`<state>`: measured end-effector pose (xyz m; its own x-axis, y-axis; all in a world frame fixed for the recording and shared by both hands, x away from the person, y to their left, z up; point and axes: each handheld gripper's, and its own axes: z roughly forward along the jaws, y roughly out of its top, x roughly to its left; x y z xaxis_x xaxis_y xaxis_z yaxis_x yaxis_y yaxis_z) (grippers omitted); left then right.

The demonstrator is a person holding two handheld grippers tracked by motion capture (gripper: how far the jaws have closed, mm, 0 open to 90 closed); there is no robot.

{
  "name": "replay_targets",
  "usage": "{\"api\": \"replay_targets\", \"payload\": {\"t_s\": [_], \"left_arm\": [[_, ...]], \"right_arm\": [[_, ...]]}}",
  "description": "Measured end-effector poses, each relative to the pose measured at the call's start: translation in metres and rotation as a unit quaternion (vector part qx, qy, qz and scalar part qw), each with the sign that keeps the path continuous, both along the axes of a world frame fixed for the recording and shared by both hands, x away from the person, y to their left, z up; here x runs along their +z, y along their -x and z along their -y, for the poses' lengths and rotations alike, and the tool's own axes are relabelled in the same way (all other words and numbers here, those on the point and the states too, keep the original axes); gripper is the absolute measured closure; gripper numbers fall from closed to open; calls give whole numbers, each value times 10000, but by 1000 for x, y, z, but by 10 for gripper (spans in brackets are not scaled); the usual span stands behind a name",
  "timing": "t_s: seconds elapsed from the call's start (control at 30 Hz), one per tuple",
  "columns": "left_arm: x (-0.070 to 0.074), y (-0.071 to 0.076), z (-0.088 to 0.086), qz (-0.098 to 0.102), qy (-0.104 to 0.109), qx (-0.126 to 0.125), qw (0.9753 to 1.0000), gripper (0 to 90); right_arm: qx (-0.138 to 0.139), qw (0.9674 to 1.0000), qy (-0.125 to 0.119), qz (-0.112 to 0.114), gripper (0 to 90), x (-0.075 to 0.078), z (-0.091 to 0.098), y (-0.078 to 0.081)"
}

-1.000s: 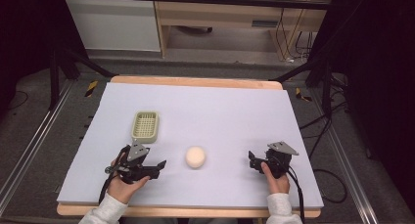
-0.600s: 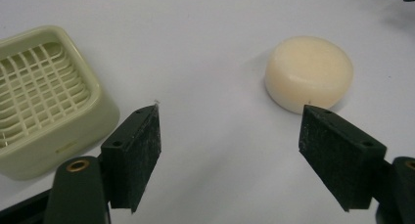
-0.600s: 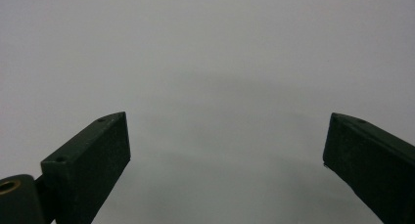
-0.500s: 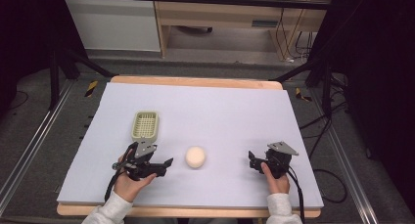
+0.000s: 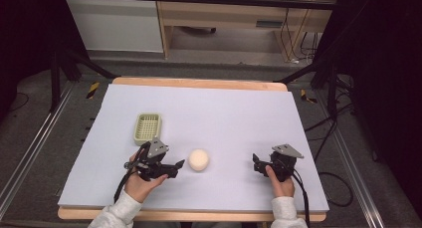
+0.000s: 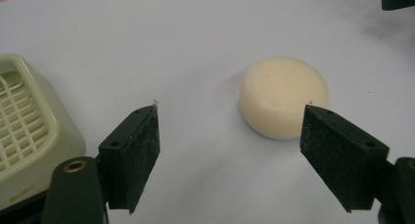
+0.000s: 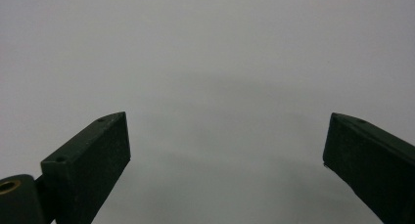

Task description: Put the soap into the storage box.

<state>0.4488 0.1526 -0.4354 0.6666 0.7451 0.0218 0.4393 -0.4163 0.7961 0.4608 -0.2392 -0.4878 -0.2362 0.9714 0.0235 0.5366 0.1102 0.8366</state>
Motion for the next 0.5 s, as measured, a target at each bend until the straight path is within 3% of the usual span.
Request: {"api": "replay_targets", "payload": {"t_s": [0.5], "left_arm": [[0, -7, 17, -89, -49, -126, 9999, 213]], "right_arm": [[5, 10000, -2, -1, 40, 0, 0, 0]]}}
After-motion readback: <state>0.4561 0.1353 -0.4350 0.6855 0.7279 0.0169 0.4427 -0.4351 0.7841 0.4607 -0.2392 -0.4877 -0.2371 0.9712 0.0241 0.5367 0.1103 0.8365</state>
